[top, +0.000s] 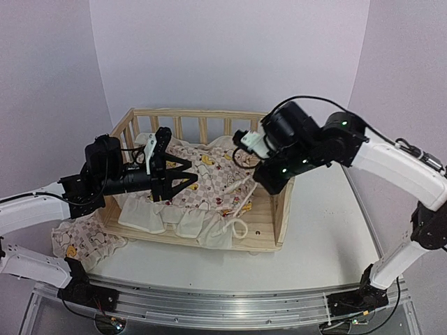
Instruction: Set up the pet bed
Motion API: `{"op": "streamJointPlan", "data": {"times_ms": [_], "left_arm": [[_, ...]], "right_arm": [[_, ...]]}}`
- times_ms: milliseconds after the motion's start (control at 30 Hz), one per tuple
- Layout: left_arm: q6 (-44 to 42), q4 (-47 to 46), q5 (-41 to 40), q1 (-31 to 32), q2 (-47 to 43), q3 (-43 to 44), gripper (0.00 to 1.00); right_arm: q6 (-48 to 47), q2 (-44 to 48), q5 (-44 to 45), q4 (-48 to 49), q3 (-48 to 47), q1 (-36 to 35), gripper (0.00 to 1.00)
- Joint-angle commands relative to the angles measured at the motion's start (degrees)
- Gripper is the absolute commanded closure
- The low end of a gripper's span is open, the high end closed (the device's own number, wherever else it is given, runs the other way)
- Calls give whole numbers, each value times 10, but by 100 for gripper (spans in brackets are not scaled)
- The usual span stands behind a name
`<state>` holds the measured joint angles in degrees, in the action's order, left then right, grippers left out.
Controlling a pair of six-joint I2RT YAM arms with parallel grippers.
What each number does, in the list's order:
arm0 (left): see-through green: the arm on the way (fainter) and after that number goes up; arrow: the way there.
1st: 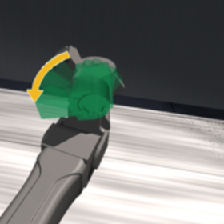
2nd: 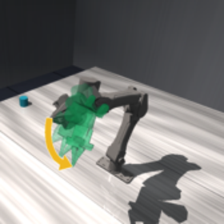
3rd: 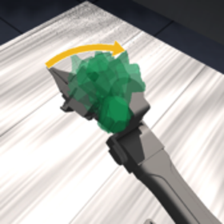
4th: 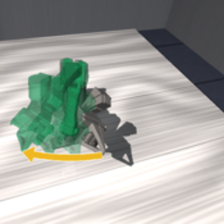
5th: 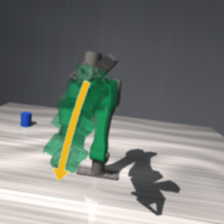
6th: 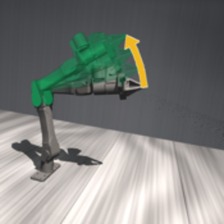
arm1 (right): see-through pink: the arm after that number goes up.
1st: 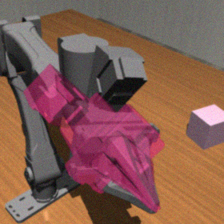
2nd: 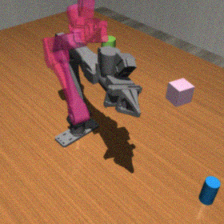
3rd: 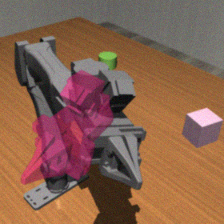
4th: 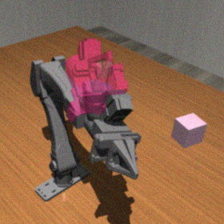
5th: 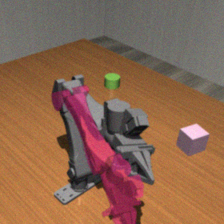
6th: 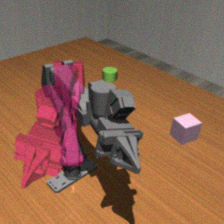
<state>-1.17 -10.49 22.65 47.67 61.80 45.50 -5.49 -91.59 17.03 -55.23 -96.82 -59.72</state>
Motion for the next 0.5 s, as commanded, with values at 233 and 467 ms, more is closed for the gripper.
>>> {"op": "streamJointPlan", "data": {"times_ms": [233,467], "left_arm": [[-20,-113,128,25,190,154,42],[-12,-175,141,49,331,252,39]], "right_arm": [[164,100,-37,115,43,90,100],[212,133,-41,158,91,105,100]]}}
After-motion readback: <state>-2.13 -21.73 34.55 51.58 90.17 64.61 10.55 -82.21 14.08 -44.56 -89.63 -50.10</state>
